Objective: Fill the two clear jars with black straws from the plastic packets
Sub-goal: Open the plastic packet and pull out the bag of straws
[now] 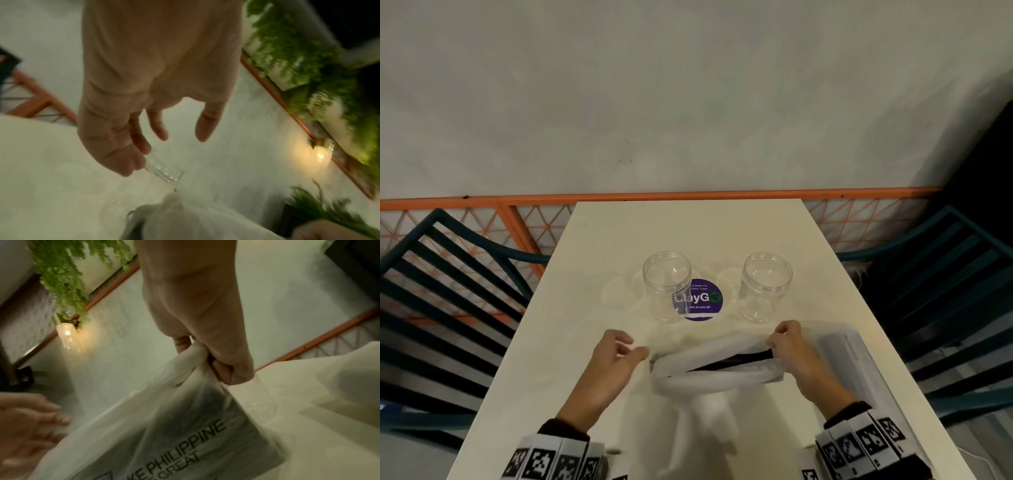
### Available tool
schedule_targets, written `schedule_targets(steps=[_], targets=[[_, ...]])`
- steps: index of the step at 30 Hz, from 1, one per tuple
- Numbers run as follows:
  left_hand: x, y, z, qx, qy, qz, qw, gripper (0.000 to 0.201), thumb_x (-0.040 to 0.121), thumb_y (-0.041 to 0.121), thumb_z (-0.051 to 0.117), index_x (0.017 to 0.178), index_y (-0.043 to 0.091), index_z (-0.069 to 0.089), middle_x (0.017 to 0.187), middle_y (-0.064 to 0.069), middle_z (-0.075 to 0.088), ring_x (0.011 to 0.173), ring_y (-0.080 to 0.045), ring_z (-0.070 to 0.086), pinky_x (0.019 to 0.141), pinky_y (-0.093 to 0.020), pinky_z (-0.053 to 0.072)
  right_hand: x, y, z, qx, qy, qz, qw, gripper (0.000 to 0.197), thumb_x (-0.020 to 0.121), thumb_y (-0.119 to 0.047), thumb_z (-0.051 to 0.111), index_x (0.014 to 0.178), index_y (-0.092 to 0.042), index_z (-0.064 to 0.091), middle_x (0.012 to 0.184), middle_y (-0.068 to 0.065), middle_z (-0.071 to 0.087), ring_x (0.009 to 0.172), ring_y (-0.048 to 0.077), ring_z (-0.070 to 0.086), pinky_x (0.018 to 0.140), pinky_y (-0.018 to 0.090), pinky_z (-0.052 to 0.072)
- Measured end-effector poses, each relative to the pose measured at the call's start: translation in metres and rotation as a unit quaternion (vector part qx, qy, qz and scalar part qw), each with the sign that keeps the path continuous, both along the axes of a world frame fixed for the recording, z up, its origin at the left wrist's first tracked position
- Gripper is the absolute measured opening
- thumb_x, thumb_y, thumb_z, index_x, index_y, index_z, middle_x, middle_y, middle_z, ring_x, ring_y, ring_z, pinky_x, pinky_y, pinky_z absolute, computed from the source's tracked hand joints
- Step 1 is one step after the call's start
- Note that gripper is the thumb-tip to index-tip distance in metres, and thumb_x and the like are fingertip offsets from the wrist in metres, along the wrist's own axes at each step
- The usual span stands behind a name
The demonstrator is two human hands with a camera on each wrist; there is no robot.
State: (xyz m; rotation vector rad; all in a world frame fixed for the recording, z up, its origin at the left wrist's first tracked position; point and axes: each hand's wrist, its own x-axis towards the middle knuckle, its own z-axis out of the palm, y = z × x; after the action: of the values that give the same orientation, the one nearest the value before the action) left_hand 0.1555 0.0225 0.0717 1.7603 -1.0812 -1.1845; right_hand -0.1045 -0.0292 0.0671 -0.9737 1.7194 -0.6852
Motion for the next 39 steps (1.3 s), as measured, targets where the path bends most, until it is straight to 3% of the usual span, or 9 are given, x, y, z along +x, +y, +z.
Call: schedule_targets(steps=[2, 6, 10, 12, 17, 25, 31, 35, 39], targets=[[-0.014, -0.002, -0.001, -0.038, -0.093, -0.087, 0.991, 0.013, 0.08, 0.022, 0.066, 0.079, 0.032, 0.057, 0.109, -0.004, 0.046, 0.103, -0.018, 0.049, 0.08, -0.019, 0.04, 0.006, 0.002, 0.0, 0.011, 0.001, 0.019, 1.0, 0.014, 0.087, -0.005, 0.041, 0.097, -0.012, 0.035, 0.078, 0.004, 0.039, 0.069, 0.016, 0.036, 0.057, 0.027, 0.028], [-0.046, -0.001, -0.015, -0.023, -0.219, -0.215, 0.951, 0.015, 0.082, 0.043, 0.057, 0.075, 0.054, 0.064, 0.116, 0.014, 0.034, 0.119, -0.012, 0.034, 0.104, -0.033, 0.025, 0.016, 0.006, 0.0, 0.017, -0.003, 0.041, 0.999, 0.014, 0.087, -0.005, 0.039, 0.098, -0.013, 0.033, 0.077, 0.004, 0.038, 0.069, 0.016, 0.036, 0.058, 0.027, 0.029], [-0.044, 0.002, -0.021, -0.048, -0.323, -0.096, 0.94, 0.02, 0.086, 0.04, 0.054, 0.092, 0.033, 0.072, 0.121, 0.006, 0.046, 0.113, -0.023, 0.043, 0.094, -0.037, 0.036, 0.008, 0.007, 0.001, 0.014, 0.005, 0.049, 0.999, 0.017, 0.088, -0.009, 0.04, 0.103, -0.015, 0.033, 0.08, 0.005, 0.04, 0.07, 0.017, 0.037, 0.061, 0.029, 0.03], [-0.034, 0.001, -0.018, -0.102, -0.334, -0.036, 0.936, 0.02, 0.083, 0.031, 0.057, 0.087, 0.022, 0.074, 0.099, 0.0, 0.054, 0.098, -0.031, 0.052, 0.082, -0.039, 0.045, 0.005, 0.009, 0.001, 0.015, 0.002, 0.075, 0.997, 0.019, 0.09, -0.011, 0.04, 0.106, -0.015, 0.032, 0.083, 0.005, 0.042, 0.072, 0.017, 0.039, 0.063, 0.03, 0.031], [-0.025, -0.008, -0.014, -0.059, -0.201, -0.016, 0.978, 0.016, 0.08, 0.005, 0.056, 0.089, 0.01, 0.068, 0.071, 0.006, 0.052, 0.086, -0.023, 0.05, 0.07, -0.026, 0.036, 0.009, 0.018, -0.003, -0.023, -0.003, 0.149, 0.989, 0.022, 0.091, -0.015, 0.047, 0.105, -0.013, 0.03, 0.074, 0.003, 0.039, 0.065, 0.014, 0.038, 0.061, 0.025, 0.034], [-0.021, -0.008, -0.018, -0.059, -0.086, 0.065, 0.992, 0.018, 0.081, 0.01, 0.064, 0.074, 0.027, 0.064, 0.076, 0.009, 0.062, 0.082, -0.016, 0.06, 0.065, -0.016, 0.04, 0.005, 0.01, -0.01, -0.128, 0.121, 0.115, 0.978, 0.008, 0.083, -0.008, 0.059, 0.081, -0.013, 0.054, 0.075, 0.014, 0.069, 0.062, 0.022, 0.058, 0.04, 0.008, 0.034], [-0.004, -0.006, -0.028, -0.038, -0.11, 0.017, 0.993, 0.026, 0.085, 0.007, 0.056, 0.09, 0.03, 0.067, 0.1, -0.003, 0.041, 0.08, -0.016, 0.05, 0.08, -0.023, 0.039, -0.009, 0.003, -0.01, -0.141, 0.11, 0.089, 0.98, 0.025, 0.085, -0.005, 0.06, 0.078, -0.018, 0.04, 0.069, 0.014, 0.064, 0.062, 0.02, 0.05, 0.055, 0.023, 0.039], [-0.002, -0.001, -0.037, 0.002, 0.005, -0.015, 1.0, 0.028, 0.09, 0.011, 0.051, 0.081, 0.026, 0.073, 0.099, -0.009, 0.059, 0.095, -0.025, 0.057, 0.083, -0.037, 0.05, -0.019, -0.001, -0.021, -0.074, -0.047, 0.025, 0.996, 0.029, 0.085, 0.006, 0.055, 0.071, -0.013, 0.038, 0.072, 0.008, 0.058, 0.069, 0.02, 0.051, 0.063, 0.027, 0.044], [-0.003, 0.002, -0.038, 0.015, 0.09, 0.004, 0.996, 0.036, 0.088, -0.004, 0.042, 0.085, 0.014, 0.074, 0.106, -0.012, 0.066, 0.099, -0.027, 0.058, 0.069, -0.028, 0.049, -0.026, -0.002, -0.034, -0.003, -0.152, 0.012, 0.988, 0.031, 0.086, 0.007, 0.052, 0.067, -0.016, 0.043, 0.072, 0.004, 0.053, 0.071, 0.015, 0.05, 0.067, 0.026, 0.04]])
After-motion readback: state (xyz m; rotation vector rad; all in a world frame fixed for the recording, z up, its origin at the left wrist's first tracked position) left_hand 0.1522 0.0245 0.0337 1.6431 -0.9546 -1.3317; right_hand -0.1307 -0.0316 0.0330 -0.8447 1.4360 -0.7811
